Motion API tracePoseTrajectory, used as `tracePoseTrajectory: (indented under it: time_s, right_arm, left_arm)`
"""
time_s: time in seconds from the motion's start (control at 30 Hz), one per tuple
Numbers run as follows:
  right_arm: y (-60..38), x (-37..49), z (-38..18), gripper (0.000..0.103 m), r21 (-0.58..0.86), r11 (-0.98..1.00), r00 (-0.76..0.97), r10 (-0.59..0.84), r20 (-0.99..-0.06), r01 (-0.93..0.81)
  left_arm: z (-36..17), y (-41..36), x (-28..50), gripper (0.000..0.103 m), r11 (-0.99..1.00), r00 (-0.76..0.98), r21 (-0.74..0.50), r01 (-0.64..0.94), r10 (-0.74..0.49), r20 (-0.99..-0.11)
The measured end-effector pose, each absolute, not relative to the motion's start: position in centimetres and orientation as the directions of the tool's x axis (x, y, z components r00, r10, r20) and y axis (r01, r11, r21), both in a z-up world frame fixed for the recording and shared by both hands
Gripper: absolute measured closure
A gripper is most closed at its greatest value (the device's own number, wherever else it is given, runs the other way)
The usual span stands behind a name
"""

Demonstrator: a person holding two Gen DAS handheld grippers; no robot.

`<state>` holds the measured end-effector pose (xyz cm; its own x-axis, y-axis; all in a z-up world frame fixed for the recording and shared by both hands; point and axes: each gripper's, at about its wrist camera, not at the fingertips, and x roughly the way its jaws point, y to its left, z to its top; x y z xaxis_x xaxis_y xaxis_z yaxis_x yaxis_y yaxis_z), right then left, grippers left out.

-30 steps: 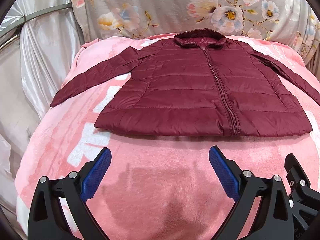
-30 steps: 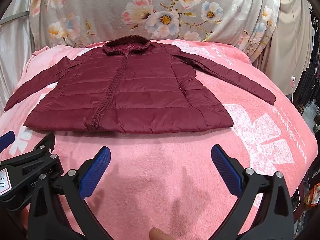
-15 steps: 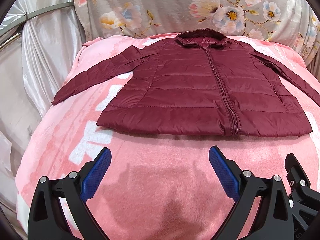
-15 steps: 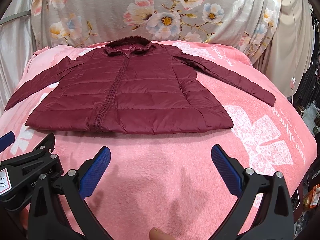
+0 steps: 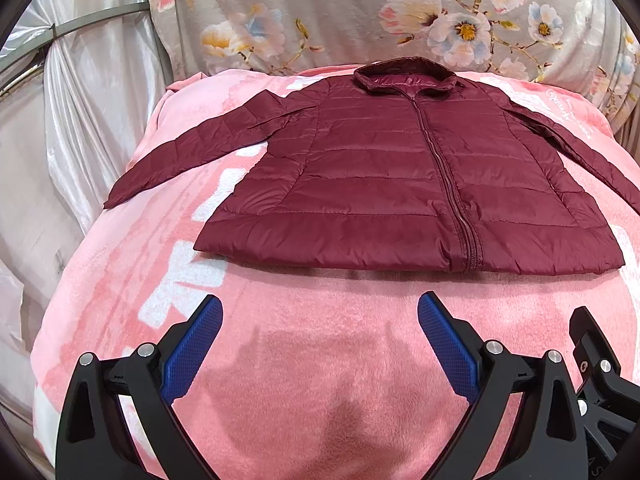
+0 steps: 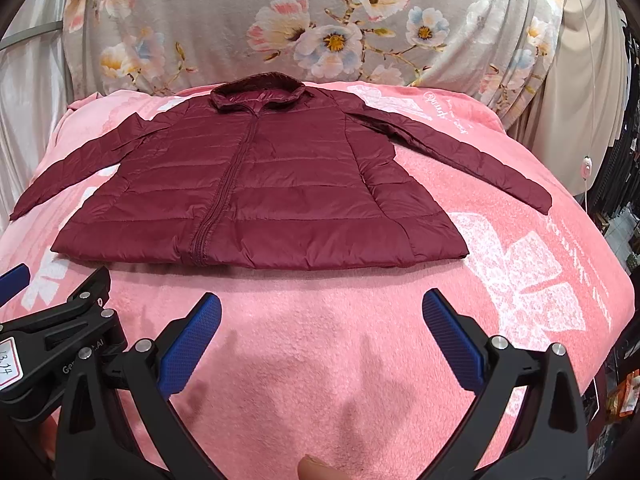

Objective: Fold large clothes

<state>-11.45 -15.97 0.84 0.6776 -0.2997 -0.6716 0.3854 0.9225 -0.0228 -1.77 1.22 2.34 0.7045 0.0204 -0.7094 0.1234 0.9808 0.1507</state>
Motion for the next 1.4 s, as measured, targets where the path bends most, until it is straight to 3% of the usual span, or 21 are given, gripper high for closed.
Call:
tracePoseTrajectory:
  time_s: [1.4]
  right_arm:
    - [-15.56,-11.31,0.74,0.005,-0.021,0.923,0.674,-0.295,-0.677,0.383]
  left_arm:
    - [2.13,1.48,-1.38,0.007,0.981,0.699,0.147,0.125,0.018,-0.714]
